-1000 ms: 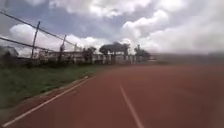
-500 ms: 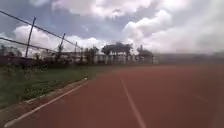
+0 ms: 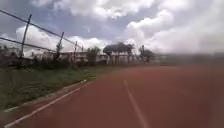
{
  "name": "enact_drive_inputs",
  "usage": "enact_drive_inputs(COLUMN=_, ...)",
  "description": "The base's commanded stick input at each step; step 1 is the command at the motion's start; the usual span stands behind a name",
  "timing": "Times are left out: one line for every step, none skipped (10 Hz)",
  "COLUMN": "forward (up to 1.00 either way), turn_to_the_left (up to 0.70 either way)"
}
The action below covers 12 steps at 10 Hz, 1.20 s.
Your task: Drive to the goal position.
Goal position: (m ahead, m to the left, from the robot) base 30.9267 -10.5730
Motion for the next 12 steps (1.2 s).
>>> enact_drive_inputs(forward=1.0, turn_to_the_left=-0.34)
enact_drive_inputs(forward=1.0, turn_to_the_left=-0.34)
enact_drive_inputs(forward=1.0, turn_to_the_left=-0.17)
enact_drive_inputs(forward=1.0, turn_to_the_left=0.0)
enact_drive_inputs(forward=1.0, turn_to_the_left=0.0)
enact_drive_inputs(forward=1.0, turn_to_the_left=0.0)
enact_drive_inputs(forward=1.0, turn_to_the_left=0.0)
enact_drive_inputs(forward=1.0, turn_to_the_left=0.0)
enact_drive_inputs(forward=1.0, turn_to_the_left=0.0)
enact_drive_inputs(forward=1.0, turn_to_the_left=0.0)
enact_drive_inputs(forward=1.0, turn_to_the_left=0.0)
enact_drive_inputs(forward=1.0, turn_to_the_left=0.0)
